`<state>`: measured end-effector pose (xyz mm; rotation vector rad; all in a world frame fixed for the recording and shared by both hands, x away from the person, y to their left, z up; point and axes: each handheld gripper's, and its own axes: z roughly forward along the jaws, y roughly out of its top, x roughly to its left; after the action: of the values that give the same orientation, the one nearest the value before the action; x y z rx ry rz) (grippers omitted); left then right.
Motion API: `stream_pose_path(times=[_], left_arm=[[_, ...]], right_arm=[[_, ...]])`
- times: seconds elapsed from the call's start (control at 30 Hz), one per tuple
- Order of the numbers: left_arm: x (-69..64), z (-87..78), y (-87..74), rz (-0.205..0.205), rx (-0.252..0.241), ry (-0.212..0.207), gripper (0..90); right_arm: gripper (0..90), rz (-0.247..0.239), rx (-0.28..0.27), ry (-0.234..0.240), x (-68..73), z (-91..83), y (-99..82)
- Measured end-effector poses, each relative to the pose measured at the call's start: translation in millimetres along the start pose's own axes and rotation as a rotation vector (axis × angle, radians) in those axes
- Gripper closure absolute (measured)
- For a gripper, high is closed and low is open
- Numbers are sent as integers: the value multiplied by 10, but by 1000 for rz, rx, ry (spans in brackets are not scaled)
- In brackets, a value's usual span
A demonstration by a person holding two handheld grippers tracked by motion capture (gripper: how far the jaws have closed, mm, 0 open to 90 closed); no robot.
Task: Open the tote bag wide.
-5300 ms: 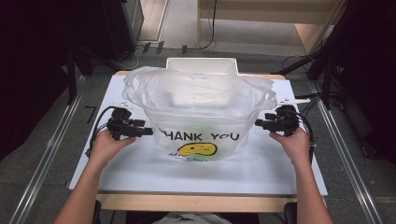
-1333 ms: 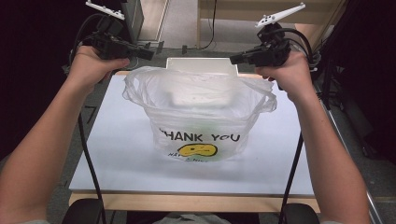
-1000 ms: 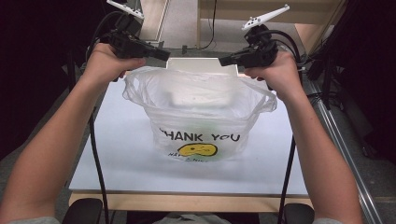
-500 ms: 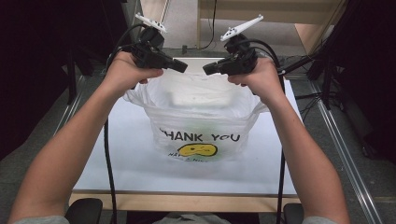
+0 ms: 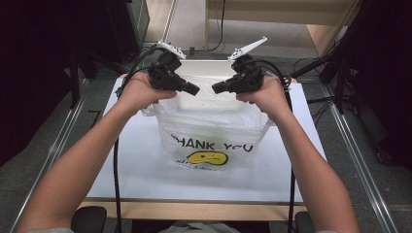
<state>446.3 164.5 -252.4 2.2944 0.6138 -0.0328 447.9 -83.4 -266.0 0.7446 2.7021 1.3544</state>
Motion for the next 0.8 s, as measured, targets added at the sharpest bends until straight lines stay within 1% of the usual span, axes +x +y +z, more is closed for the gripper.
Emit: stream_pose_path(times=[0.1,0.2,0.23,0.27,0.33,0.37,0.4,0.43,0.5,0.53,0.6,0.63,0.7,0.77,0.8], left_arm=[[0,76,-75,-4,13,3,900],[2,112,-119,-3,27,6,900],[8,129,-149,-9,30,5,900],[23,141,-198,-19,30,3,900],[36,148,-224,-23,30,0,900],[44,158,-255,-33,22,-2,900],[74,184,-312,-44,27,-7,900],[74,184,-312,-44,27,-7,900],[92,226,-370,-57,39,-3,900],[100,245,-396,-64,37,-6,900],[115,277,-447,-71,42,-9,900],[122,304,-488,-75,52,-3,900],[128,314,-513,-79,52,-2,900],[147,336,-564,-87,48,-12,899],[156,346,-585,-86,55,-8,899]], right_arm=[[900,1,8,-9,7,3,-50],[900,2,8,-11,14,3,-96],[900,10,9,-8,28,11,-153],[900,8,10,-11,31,13,-174],[900,3,13,-11,31,20,-202],[900,6,16,-13,33,30,-229],[900,10,21,-17,23,58,-289],[900,10,21,-17,23,58,-289],[900,15,19,-16,24,80,-327],[900,9,20,-17,27,96,-343],[900,5,34,-24,36,116,-355],[900,4,33,-19,42,140,-362],[900,4,31,-17,44,146,-362],[900,4,28,-12,46,168,-366],[900,8,27,-11,49,196,-374]])
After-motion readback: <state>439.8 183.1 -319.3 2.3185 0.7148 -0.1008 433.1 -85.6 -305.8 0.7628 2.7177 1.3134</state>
